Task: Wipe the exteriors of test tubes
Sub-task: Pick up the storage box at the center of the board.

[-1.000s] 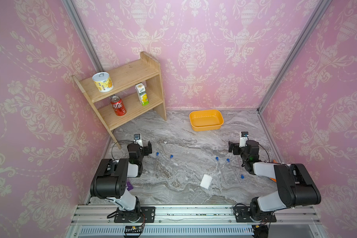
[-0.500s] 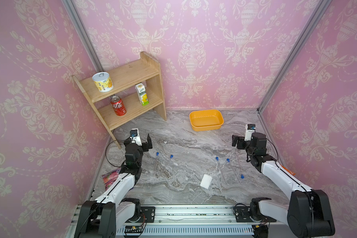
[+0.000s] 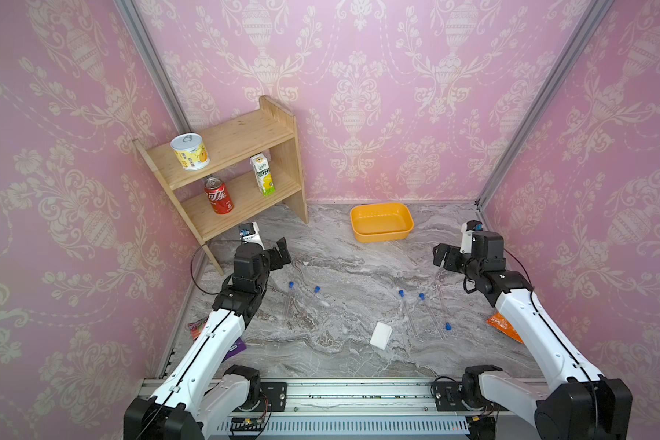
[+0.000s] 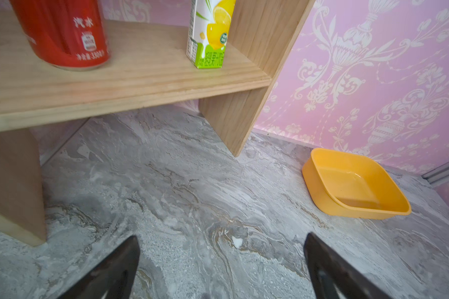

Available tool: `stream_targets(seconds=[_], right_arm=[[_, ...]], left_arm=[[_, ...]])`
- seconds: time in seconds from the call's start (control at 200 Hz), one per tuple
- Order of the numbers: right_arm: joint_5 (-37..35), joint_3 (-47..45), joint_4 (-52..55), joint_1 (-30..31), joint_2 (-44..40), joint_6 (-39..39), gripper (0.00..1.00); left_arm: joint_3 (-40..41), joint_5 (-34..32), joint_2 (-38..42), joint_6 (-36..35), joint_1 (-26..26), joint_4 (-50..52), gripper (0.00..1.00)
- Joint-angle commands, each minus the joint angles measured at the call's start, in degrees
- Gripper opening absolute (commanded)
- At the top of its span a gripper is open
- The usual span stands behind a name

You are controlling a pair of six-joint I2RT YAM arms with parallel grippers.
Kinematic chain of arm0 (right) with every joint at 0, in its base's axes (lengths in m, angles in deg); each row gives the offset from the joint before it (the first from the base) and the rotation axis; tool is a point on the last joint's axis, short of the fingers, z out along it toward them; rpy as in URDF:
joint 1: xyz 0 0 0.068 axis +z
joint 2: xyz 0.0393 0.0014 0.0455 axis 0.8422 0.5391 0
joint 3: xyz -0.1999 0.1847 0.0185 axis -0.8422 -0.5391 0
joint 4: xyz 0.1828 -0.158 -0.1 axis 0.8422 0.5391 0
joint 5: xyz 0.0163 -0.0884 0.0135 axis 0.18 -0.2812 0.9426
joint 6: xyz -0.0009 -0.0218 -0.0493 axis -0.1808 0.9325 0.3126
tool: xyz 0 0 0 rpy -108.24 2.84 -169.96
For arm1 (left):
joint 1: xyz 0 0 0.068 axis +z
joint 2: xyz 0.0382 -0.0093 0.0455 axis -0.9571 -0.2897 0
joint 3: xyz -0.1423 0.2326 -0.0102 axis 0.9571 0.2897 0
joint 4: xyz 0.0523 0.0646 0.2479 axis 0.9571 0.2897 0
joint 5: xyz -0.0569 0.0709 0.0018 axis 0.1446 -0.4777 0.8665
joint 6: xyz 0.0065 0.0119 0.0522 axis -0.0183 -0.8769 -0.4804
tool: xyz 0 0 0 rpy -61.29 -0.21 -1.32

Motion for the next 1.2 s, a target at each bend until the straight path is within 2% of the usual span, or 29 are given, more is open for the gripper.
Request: stream_targets(seconds=[0.0, 0.105, 0.2, 0.35, 0.51, 0.655, 0.826, 1.026, 1.196], right_arm=[[4.37, 5.51, 5.31, 0.18, 4.42, -1.43, 1.0], [6.03, 11.77, 7.04, 0.09, 10.97, -0.59, 0.98], [6.34, 18.13, 7.32, -0.09, 17.43, -1.08, 0.93], [8.38, 25.79, 8.4, -0.06, 27.98, -4.6, 0.87], [10.8, 31.47, 6.86, 0.78, 37.56, -15.15, 0.78], [8.11, 35.61, 5.52, 3.12, 43.46, -25.66, 0.74], [7.51, 41.16, 4.55, 5.24, 50.26, -33.94, 0.74], [5.49, 46.57, 7.58, 6.84, 55.92, -40.18, 0.73], [4.08, 51.04, 10.32, 8.07, 59.3, -42.01, 0.7]], left_arm=[[-5.26, 9.48, -2.91, 5.25, -0.48, 9.1, 0.99], [-6.68, 17.86, -3.12, 6.7, -0.79, 11.32, 0.99], [-5.87, 20.61, -1.39, 7.62, -1.36, 12.9, 0.99], [-3.41, 21.04, -0.58, 8.26, -1.66, 12.87, 0.99], [-1.69, 22.66, -1.66, 9.29, -1.85, 9.75, 0.99], [-1.6, 22.79, -1.51, 9.29, -1.87, 10.07, 0.99], [-0.6, 22.6, -0.63, 9.64, -1.88, 10.6, 0.99], [0.13, 23.33, 1.42, 9.91, -1.91, 11.76, 0.99], [0.31, 22.45, 2.71, 8.96, -1.94, 12.61, 0.99]])
